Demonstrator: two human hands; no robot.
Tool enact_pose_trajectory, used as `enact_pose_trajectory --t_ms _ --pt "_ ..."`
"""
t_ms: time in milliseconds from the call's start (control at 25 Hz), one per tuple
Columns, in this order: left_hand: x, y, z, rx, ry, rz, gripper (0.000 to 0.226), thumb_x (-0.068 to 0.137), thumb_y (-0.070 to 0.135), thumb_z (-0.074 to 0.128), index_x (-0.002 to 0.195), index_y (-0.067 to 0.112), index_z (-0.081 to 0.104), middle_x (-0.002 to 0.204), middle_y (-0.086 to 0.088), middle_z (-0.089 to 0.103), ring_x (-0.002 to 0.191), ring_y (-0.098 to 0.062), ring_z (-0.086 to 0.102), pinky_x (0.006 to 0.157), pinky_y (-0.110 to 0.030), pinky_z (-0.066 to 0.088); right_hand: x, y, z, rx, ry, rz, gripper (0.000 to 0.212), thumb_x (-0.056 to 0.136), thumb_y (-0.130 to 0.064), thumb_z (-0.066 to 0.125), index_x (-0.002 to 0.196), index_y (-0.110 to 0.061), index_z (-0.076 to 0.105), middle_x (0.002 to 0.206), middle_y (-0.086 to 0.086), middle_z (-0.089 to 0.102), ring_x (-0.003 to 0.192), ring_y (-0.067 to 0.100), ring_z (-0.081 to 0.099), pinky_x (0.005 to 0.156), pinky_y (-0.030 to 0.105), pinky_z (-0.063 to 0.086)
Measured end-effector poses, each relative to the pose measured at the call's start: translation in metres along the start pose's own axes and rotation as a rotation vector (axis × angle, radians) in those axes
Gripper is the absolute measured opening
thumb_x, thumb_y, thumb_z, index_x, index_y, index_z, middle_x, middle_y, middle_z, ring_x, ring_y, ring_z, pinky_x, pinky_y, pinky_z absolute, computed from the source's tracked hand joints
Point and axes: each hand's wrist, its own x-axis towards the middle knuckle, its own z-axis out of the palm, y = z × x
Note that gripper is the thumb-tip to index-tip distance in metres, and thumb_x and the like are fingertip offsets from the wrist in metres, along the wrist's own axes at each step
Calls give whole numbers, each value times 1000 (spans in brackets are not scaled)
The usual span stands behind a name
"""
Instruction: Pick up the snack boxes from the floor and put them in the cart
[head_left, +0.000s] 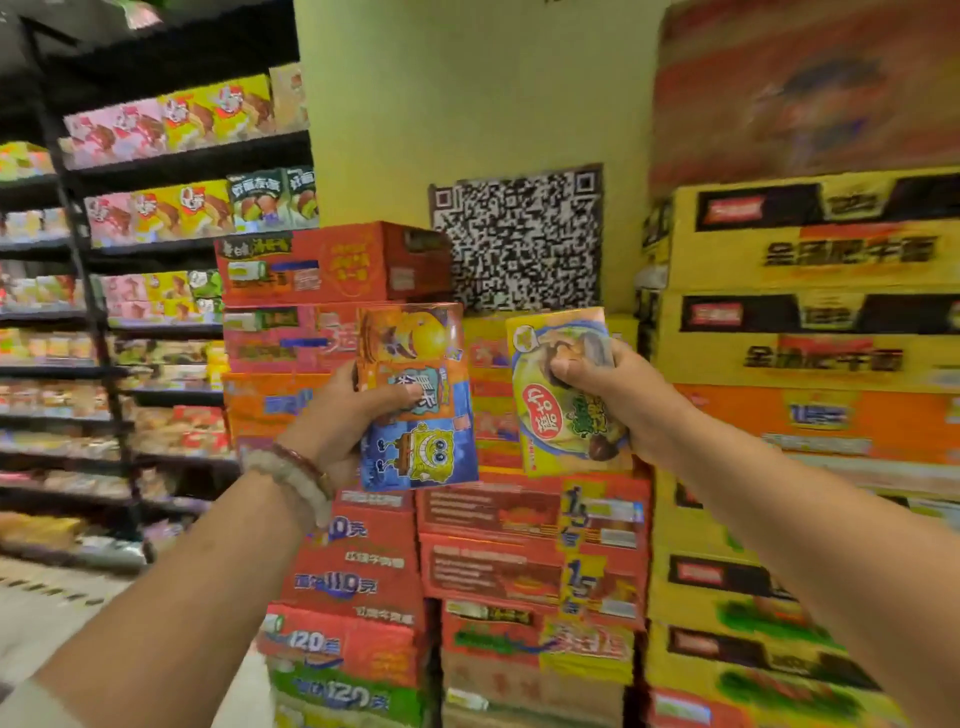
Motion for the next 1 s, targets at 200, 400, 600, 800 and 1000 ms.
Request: enact_pose_trajectory --t_ms 200,400,600,800,1000 --pt "53 -46 160 -82 -333 -85 40 68 7 68 104 8 51 90 -14 70 72 -27 70 61 -45 59 -47 -6 -161 -46 336 25 34 86 -17 67 118 -10 57 104 13 70 80 19 70 62 31 59" --pt "91 -77 316 -118 -658 -135 57 60 14 72 113 11 50 99 -13 70 80 -29 70 66 -43 59 -97 -7 -295 -114 648 35 50 80 -25 72 124 -11 52 104 10 67 77 18 71 60 31 57" --pt "113 -106 470 -185 -929 -180 55 57 15 75 107 17 52 95 -11 71 79 -29 70 71 -44 57 -150 -22 -391 -169 913 -12 57 73 -27 74 124 -12 55 111 14 69 97 33 68 81 44 56" --pt "81 -136 609 -230 -1189 -192 40 73 6 69 109 6 53 81 -6 72 59 -17 70 42 -23 50 -233 -32 -462 -219 1152 -12 59 68 -23 79 121 -8 57 106 16 70 90 31 69 82 44 55" --pt "27 -157 727 -266 -1400 -242 15 79 9 66 93 11 60 70 -3 73 55 -17 69 36 -19 46 -319 -44 -528 -237 1368 -11 68 65 -23 83 125 -9 53 110 18 69 95 35 68 87 50 54"
